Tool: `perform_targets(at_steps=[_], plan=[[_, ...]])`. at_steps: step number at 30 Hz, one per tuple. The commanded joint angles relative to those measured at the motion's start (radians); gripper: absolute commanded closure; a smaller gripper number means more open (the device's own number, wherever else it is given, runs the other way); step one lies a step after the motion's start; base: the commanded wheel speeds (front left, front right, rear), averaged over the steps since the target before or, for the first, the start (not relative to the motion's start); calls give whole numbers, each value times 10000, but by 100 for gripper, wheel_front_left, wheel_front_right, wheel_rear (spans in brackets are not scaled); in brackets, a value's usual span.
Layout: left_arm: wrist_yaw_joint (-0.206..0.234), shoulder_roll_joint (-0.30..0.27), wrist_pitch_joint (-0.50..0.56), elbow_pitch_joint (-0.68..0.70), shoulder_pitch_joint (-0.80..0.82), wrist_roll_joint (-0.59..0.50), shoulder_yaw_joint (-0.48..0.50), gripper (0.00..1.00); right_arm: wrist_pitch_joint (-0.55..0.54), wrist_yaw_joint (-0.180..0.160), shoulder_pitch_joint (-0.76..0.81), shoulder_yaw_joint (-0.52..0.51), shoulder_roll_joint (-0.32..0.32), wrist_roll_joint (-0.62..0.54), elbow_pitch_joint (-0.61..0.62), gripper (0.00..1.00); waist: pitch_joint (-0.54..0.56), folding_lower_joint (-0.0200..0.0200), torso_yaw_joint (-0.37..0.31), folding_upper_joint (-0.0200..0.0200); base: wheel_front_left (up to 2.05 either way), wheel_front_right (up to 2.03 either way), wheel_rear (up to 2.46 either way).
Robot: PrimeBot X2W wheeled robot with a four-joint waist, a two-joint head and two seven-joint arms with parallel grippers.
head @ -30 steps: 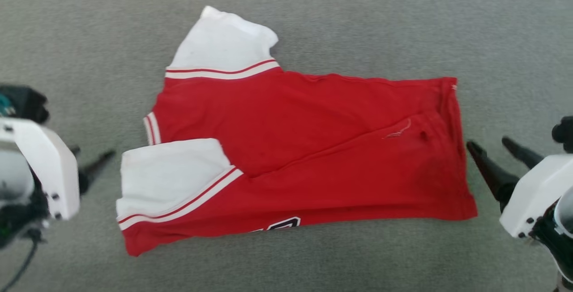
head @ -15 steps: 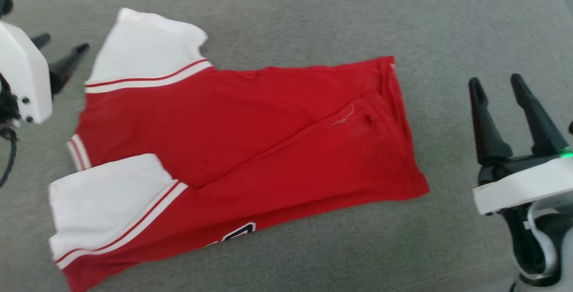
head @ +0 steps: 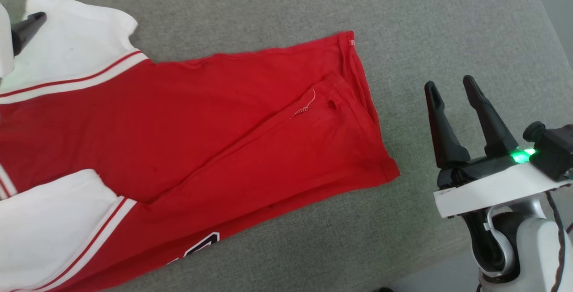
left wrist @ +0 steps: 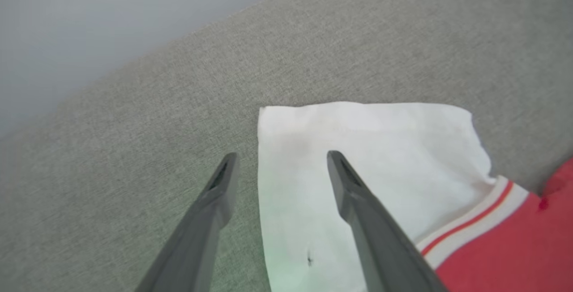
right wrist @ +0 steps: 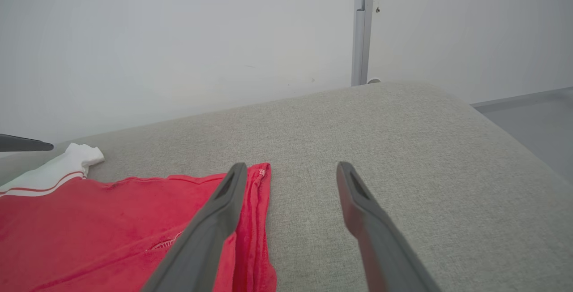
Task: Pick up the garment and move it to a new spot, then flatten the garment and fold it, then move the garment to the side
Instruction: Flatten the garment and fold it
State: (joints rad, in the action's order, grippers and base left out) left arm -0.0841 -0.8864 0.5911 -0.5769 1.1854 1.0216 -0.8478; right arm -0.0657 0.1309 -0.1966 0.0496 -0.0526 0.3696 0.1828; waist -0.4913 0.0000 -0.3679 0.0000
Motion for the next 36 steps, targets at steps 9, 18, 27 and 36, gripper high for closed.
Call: perform_targets(at_steps=[9, 18, 27, 36], plan=[[-111, 573, 315, -1579, 482, -308, -311, 0, -418, -5, -619, 441, 23, -47, -279, 0, -580, 0, -259, 0, 0, 0, 0], [-66, 1277, 1281, -2241, 746, -138, -604, 100, -2484, -5, -2530, 1189, -200, 19, -1277, 0, -827, 0, -68, 0, 0, 0, 0], [-79, 1818, 1552, -2147, 1247, -149, -685, 100, -5278, -5, -5134, 1638, -871, 519, -3525, 0, -887, 0, 487, 0, 0, 0, 0], [-140, 2350, 1136, -2235, 1540, -202, -701, 100, -8316, -3, -6600, 2469, -877, 1117, -5895, 71, -900, 0, 928, 0, 0, 0, 0]])
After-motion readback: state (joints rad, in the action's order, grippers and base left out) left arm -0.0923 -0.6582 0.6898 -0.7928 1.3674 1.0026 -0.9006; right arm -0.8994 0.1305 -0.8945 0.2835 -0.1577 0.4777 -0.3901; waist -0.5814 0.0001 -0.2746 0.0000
